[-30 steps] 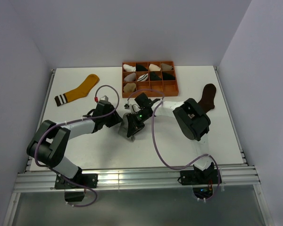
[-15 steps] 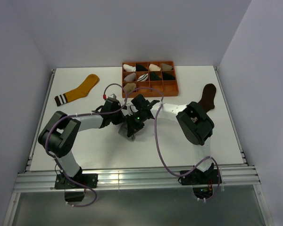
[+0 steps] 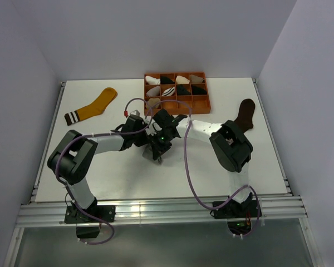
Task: Roll the socks
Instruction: Roll the sock at the center of the board.
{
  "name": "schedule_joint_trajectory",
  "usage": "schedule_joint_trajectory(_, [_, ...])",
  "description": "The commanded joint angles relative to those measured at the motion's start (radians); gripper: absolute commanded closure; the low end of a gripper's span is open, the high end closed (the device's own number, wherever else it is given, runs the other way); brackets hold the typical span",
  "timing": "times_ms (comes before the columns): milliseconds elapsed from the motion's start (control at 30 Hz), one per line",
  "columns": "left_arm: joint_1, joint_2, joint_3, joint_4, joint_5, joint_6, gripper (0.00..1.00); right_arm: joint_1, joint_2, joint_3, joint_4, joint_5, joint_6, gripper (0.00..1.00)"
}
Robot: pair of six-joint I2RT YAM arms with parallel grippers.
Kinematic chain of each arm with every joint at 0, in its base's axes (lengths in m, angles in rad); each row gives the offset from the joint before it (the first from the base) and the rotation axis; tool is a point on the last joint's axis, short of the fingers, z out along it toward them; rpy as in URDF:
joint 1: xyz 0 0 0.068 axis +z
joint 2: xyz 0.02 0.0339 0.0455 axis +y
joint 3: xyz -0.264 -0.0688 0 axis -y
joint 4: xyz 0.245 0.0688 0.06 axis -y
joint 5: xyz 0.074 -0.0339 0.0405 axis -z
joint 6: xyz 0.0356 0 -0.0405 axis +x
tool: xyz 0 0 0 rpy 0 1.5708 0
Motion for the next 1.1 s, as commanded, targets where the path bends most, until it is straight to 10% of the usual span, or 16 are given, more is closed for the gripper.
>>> schedule_joint_trajectory(0, [-0.01,0.041,0.014,-0.065,-0.029,0.028,0.92,0.009,-0.044,0.035,-0.056,-0.029,-0.027,1.0])
schedule_joint_trajectory(533, [-0.016,-0.033,-0.03,-0.013,-0.016,0.028,0.78,-0.066,0.137,-0.034,0.056,-0.164,0.132,1.0])
schedule_joint_trajectory(933, [0.001,-0.217,-0.103,-0.168,-0.166,-0.087,0.33,-0.092,0.114,-0.14,0.211,-0.147,0.238,1.0])
schedule_joint_trajectory(1067, [0.018,-0.255,-0.129,-0.194,-0.167,-0.124,0.31,-0.089,0.118,-0.156,0.235,-0.141,0.255,1.0])
